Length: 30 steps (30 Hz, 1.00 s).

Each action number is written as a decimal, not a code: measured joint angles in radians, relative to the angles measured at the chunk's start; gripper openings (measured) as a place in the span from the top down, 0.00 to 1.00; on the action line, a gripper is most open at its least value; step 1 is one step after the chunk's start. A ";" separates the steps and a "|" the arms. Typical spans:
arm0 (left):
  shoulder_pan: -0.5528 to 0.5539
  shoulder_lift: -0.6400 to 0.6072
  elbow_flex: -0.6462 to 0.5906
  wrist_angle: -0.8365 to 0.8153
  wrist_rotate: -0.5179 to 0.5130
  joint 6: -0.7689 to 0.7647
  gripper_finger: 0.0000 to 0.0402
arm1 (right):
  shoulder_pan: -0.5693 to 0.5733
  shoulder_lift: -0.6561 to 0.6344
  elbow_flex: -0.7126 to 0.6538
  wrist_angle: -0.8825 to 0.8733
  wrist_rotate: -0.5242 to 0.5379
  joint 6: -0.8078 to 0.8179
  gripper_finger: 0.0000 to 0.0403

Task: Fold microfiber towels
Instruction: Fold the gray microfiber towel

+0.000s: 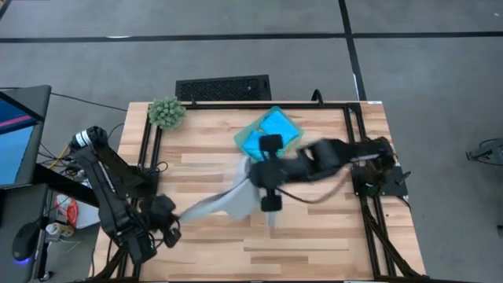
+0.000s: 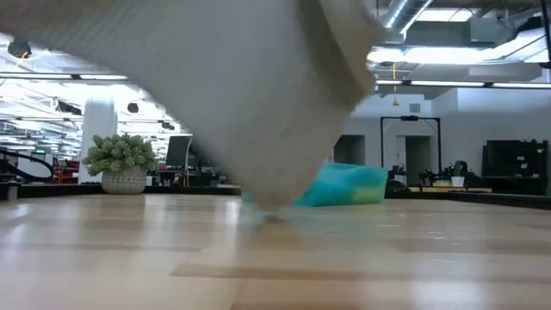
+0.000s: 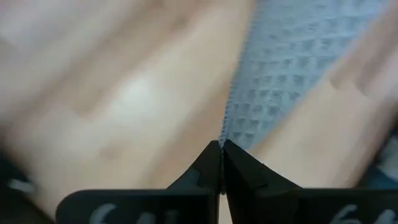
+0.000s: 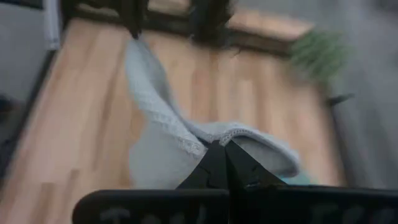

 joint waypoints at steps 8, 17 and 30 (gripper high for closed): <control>0.067 -0.001 0.127 -0.296 -0.276 -0.003 1.00 | 0.199 -0.002 -0.043 -0.149 0.520 -0.040 1.00; 0.243 -0.001 0.151 -0.307 -0.335 0.255 1.00 | 0.234 0.026 -0.171 0.054 0.531 0.049 0.99; 0.502 -0.013 0.151 -0.305 -0.372 0.644 1.00 | 0.163 0.151 -0.350 0.077 1.066 0.539 0.98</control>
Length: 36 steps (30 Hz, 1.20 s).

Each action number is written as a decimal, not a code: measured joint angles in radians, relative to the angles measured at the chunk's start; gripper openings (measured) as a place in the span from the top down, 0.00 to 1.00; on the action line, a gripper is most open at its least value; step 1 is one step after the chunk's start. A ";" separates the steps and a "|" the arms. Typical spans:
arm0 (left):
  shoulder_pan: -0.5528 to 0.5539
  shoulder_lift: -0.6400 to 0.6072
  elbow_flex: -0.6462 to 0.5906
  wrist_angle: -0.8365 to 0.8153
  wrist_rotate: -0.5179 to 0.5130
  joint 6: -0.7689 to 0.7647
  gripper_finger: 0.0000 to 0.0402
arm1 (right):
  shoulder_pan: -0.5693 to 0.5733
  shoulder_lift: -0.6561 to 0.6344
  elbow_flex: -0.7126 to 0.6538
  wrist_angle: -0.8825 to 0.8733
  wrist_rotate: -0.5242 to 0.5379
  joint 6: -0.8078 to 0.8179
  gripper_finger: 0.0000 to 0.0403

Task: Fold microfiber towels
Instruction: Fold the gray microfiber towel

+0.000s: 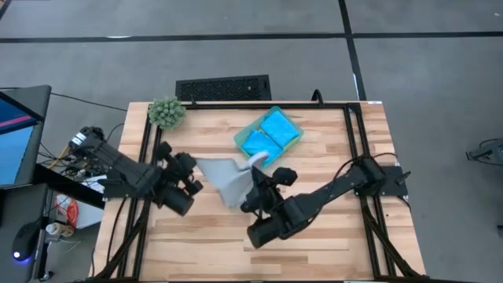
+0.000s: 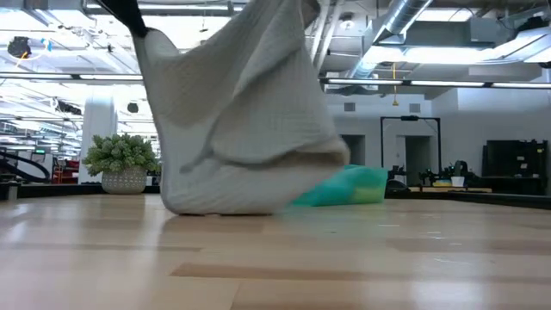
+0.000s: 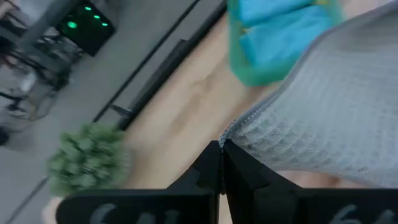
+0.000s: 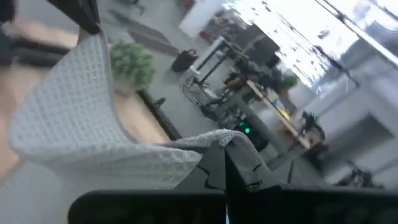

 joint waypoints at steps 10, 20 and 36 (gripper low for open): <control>0.106 -0.004 0.000 -0.002 -0.071 0.089 1.00 | 0.047 -0.009 -0.253 0.029 -0.183 0.349 0.98; 0.046 0.053 -0.089 0.108 0.016 0.069 1.00 | 0.154 -0.007 -0.524 0.471 -0.587 0.328 0.91; 0.000 0.063 -0.225 0.159 0.066 -0.043 1.00 | 0.214 -0.009 -0.476 0.645 -0.721 -0.286 0.48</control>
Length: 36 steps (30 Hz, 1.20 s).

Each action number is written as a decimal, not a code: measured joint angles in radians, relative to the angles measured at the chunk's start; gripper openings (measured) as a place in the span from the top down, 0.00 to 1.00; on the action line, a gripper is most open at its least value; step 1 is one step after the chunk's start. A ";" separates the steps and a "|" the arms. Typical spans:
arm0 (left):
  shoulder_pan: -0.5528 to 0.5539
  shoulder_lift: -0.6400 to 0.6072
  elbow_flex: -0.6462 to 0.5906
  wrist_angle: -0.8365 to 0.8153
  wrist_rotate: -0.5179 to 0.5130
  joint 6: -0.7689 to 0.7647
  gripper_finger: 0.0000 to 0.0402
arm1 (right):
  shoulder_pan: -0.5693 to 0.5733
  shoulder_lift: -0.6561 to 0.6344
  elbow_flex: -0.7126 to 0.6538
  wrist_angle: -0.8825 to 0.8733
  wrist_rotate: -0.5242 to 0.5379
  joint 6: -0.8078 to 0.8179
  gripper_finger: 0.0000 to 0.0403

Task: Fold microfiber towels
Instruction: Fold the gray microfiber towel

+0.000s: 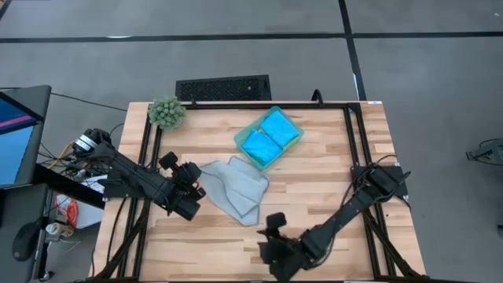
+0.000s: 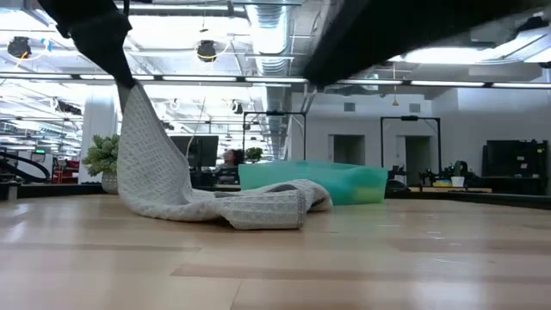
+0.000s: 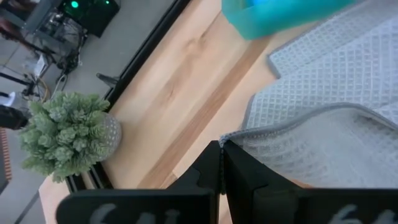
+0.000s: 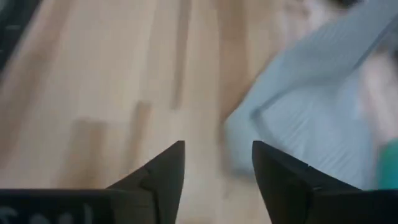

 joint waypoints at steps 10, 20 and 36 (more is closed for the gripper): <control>0.000 0.000 -0.011 0.016 0.015 0.001 1.00 | -0.214 0.000 -0.014 0.194 -0.192 -0.241 0.51; -0.003 0.000 -0.011 0.015 0.015 0.003 1.00 | -0.265 0.002 -0.112 0.269 -0.251 -0.281 0.54; -0.007 0.000 -0.011 0.017 0.044 -0.009 0.99 | -0.279 0.003 -0.187 0.428 -0.278 -0.306 0.55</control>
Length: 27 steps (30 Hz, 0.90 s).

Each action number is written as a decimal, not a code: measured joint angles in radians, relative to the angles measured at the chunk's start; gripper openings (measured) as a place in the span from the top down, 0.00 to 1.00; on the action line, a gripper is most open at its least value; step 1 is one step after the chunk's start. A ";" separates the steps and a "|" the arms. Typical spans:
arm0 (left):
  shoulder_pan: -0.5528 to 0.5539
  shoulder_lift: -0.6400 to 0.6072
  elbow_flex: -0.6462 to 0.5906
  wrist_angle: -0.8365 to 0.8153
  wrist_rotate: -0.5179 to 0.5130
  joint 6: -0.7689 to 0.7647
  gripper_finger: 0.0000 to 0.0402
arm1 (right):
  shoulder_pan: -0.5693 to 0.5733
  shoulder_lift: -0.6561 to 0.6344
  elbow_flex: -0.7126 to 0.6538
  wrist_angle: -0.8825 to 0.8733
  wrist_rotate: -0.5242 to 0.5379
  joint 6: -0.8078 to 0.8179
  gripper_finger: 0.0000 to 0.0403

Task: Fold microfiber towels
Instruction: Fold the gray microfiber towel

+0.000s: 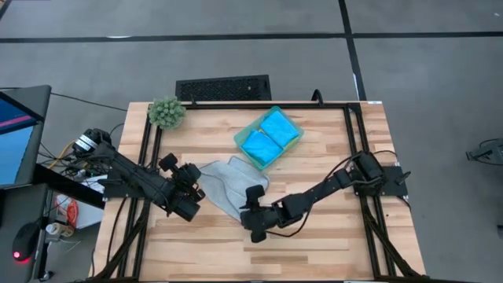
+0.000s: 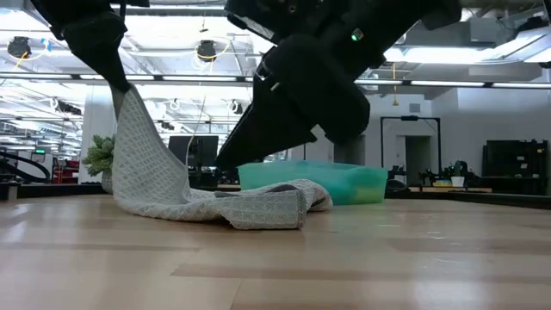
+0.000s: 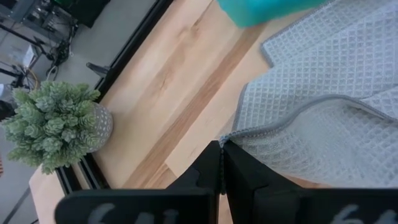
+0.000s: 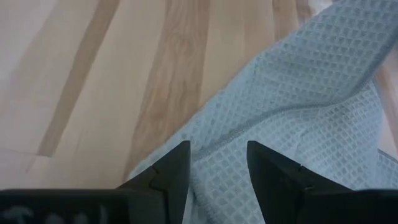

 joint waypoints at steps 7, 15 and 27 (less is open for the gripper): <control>0.000 0.000 0.000 0.007 0.009 -0.002 0.99 | -0.004 0.060 0.006 0.050 -0.023 0.000 0.55; 0.000 0.000 0.000 0.006 0.021 -0.002 0.99 | -0.014 0.063 0.000 0.020 0.000 0.007 0.55; -0.001 0.000 0.000 0.009 0.029 -0.002 0.99 | -0.022 0.063 -0.001 0.014 -0.009 0.003 0.80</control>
